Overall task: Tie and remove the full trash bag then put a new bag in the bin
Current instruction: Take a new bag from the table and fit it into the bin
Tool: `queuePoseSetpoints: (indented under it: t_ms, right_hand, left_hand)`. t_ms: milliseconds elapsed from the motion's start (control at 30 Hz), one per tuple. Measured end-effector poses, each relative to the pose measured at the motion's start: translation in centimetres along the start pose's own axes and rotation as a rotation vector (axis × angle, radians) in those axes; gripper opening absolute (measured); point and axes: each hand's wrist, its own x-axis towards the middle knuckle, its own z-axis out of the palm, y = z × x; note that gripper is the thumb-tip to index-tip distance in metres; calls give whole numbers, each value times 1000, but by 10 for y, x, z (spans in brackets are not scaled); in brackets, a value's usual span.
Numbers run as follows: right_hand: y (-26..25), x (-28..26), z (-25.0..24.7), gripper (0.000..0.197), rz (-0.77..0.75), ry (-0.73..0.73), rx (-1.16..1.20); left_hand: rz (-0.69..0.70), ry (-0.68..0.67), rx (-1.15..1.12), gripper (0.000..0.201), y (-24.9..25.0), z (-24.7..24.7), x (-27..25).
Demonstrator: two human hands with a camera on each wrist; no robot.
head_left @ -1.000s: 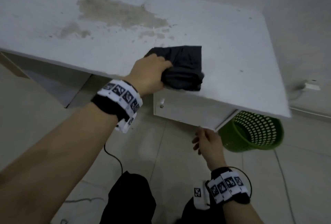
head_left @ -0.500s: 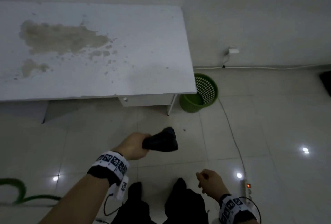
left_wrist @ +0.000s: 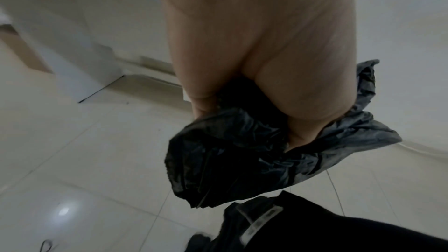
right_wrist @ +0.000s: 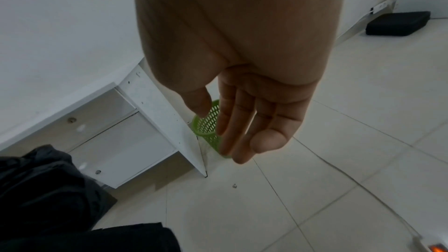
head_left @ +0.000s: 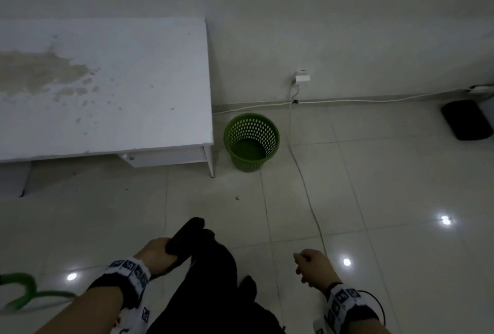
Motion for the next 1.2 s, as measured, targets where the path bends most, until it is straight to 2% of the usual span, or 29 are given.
queuePoseSetpoints:
  t_ms: [167,333,500,600,700,800,867,967,1033,1067,1133,1200]
  right_hand:
    - [-12,53,-55,31,-13,-9,31]
    - [-29,99,-109,27,-21,-63,-84]
    - [-61,163,-173,26,-104,-82,-137]
    - [-88,204,-203,30,-189,-109,-135]
    - [-132,246,-219,28,-289,-201,-127]
    - [-175,296,-216,31,-403,-239,-77]
    - [-198,324,-209,42,-460,-249,29]
    - [-222,361,-194,65,-428,-361,295]
    - [-227,389,-174,71,-440,-401,369]
    - [-227,407,-162,69,-469,-384,375]
    - [-223,441,-139,54,-560,-328,341]
    - [-217,470,-119,35,-693,-311,306]
  left_hand:
    - [-77,-28,-18,34,50,3,33]
    - [-53,-24,-100,36,141,-27,79]
    - [26,58,-239,42,247,-71,116]
    - [23,105,-364,47,301,-85,136]
    - [17,177,-492,46,345,-88,157]
    - [24,285,-617,42,379,-81,189]
    - [35,345,-696,44,394,-71,210]
    - [125,408,-738,52,410,-61,245]
    - [220,410,-779,52,413,-56,270]
    - [272,399,-828,50,411,-54,285]
    - [337,382,-1022,52,402,-50,314]
    - [354,431,-1194,75,394,-48,342]
